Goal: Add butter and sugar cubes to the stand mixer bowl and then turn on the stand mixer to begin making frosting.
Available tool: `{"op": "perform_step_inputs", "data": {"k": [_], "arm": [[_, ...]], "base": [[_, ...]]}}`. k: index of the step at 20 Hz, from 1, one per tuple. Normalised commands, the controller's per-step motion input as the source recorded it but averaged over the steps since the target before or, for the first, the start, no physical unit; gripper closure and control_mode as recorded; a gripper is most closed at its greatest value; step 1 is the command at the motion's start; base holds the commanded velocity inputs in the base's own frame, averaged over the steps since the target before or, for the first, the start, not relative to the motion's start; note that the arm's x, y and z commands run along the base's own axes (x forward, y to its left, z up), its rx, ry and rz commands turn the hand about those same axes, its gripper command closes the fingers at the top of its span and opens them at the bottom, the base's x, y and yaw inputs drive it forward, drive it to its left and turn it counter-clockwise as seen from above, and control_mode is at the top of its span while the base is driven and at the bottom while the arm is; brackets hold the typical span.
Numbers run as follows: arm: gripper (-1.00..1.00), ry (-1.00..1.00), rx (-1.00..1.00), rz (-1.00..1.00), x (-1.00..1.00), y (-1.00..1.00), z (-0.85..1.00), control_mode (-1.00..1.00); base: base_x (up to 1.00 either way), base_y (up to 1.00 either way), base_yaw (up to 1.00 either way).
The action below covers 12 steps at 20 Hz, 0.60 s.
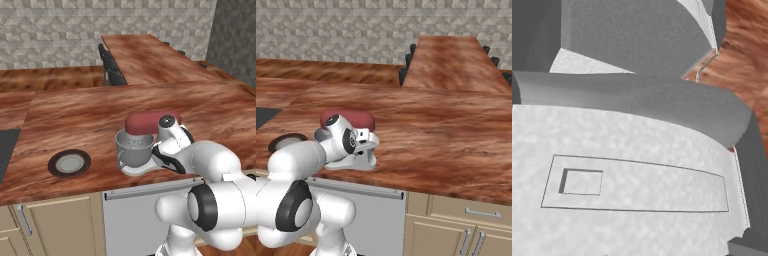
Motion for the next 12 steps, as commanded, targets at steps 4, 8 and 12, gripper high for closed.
{"op": "perform_step_inputs", "data": {"k": [4,8,12], "arm": [[1.00,0.00,0.04,0.00,0.21,-0.15,0.00,-1.00],[1.00,0.00,0.07,0.00,0.09,-0.26,0.00,-1.00],[1.00,0.00,0.11,0.00,0.08,-0.17,0.00,-1.00]], "base": [[0.00,0.00,0.00],[0.00,0.00,0.00],[0.00,0.00,0.00]]}}
